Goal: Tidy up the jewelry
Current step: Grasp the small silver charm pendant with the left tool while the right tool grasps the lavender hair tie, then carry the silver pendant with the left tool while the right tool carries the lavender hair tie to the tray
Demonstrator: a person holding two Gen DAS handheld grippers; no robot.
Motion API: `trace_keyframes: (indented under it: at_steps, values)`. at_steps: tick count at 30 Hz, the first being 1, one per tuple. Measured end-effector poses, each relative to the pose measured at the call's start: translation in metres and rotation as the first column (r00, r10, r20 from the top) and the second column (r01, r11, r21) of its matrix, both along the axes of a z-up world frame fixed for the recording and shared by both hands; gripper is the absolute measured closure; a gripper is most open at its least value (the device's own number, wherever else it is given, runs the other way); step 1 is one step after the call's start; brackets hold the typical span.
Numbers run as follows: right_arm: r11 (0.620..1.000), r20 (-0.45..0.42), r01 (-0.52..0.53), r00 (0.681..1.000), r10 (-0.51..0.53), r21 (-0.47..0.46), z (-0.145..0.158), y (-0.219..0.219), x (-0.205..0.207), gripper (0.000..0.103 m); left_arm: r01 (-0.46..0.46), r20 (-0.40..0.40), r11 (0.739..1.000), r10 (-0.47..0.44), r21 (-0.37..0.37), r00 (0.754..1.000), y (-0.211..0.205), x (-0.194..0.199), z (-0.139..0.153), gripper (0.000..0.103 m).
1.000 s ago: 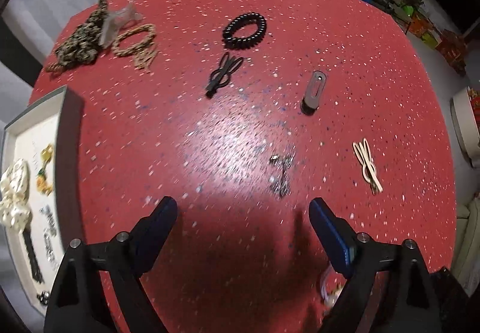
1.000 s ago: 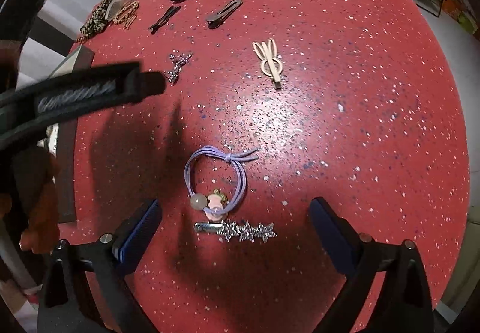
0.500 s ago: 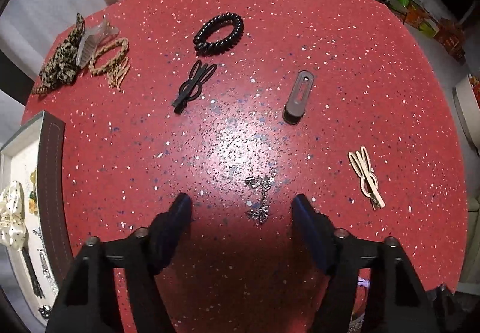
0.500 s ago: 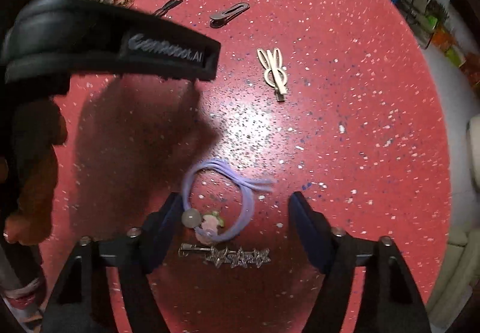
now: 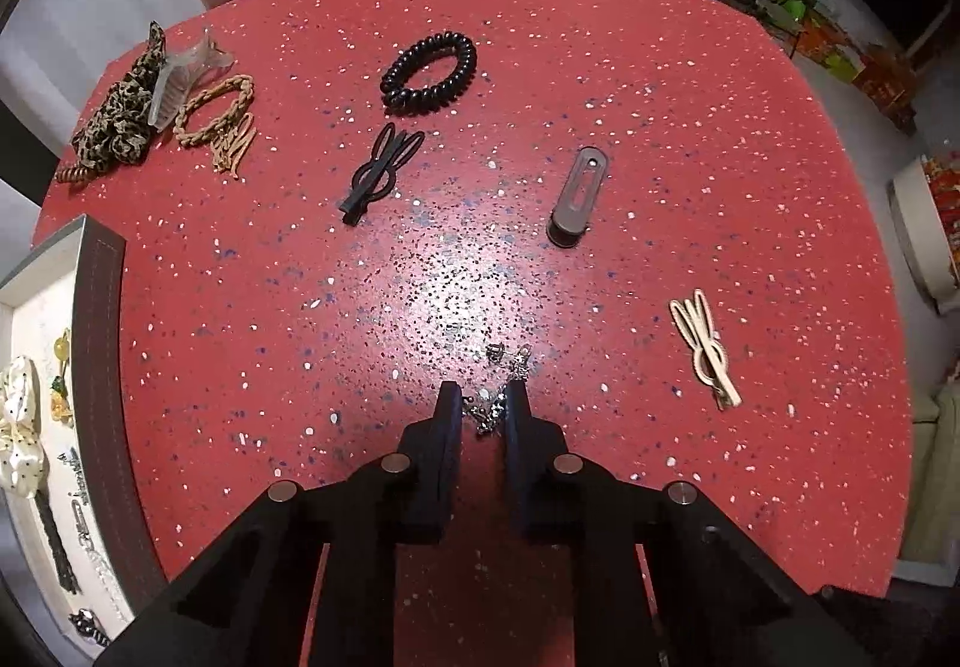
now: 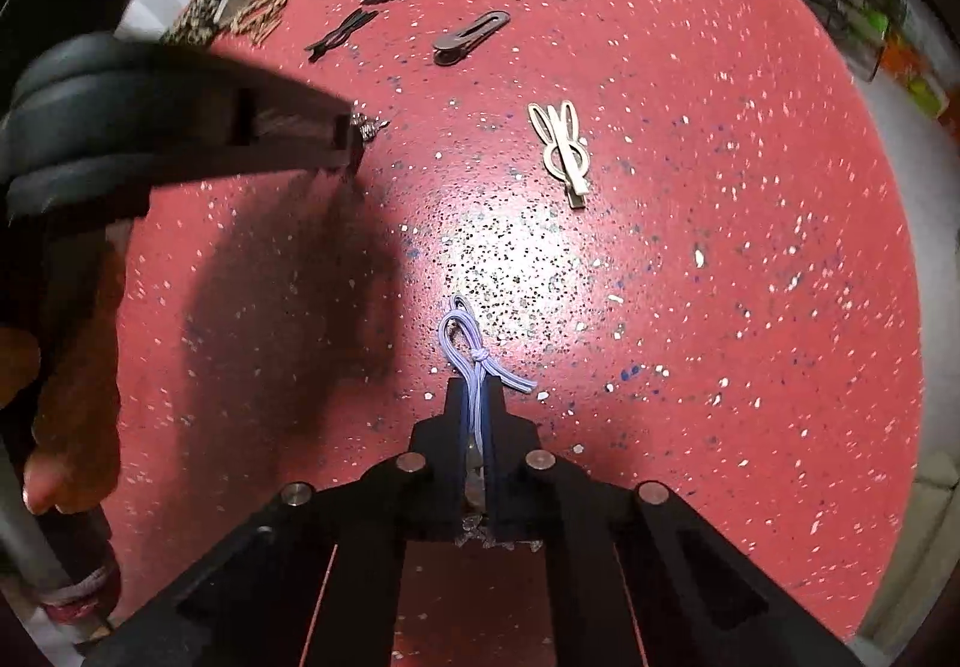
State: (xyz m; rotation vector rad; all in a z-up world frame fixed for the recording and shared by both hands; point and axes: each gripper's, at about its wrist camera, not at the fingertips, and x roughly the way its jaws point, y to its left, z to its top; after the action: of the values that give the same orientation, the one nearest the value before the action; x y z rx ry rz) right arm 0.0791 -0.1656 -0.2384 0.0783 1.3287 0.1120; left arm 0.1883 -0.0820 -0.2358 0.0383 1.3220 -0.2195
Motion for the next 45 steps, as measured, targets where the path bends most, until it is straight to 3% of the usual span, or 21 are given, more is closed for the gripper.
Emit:
trace_keyframes:
  at_steps: [9, 17, 35, 45]
  values:
    - [0.987, -0.031, 0.068, 0.997, -0.064, 0.149, 0.019, -0.035, 0.005, 0.099, -0.001, 0.009, 0.999, 0.001, -0.038, 1.0, 0.03, -0.018, 0.029, 0.087]
    - [0.974, -0.045, 0.109, 0.994, -0.102, 0.198, 0.035, -0.042, -0.015, 0.099, 0.001, 0.006, 0.998, -0.001, -0.057, 1.0, 0.04, -0.047, 0.055, 0.087]
    - [0.98, -0.034, 0.081, 0.997, -0.076, 0.183, 0.072, -0.027, -0.02, 0.099, -0.046, 0.024, 0.997, 0.047, -0.054, 0.999, 0.092, -0.108, 0.103, 0.087]
    - [0.985, -0.031, 0.015, 0.999, -0.01, 0.171, 0.084, 0.012, -0.02, 0.099, -0.15, 0.033, 0.987, 0.152, -0.051, 0.988, 0.148, -0.13, 0.115, 0.087]
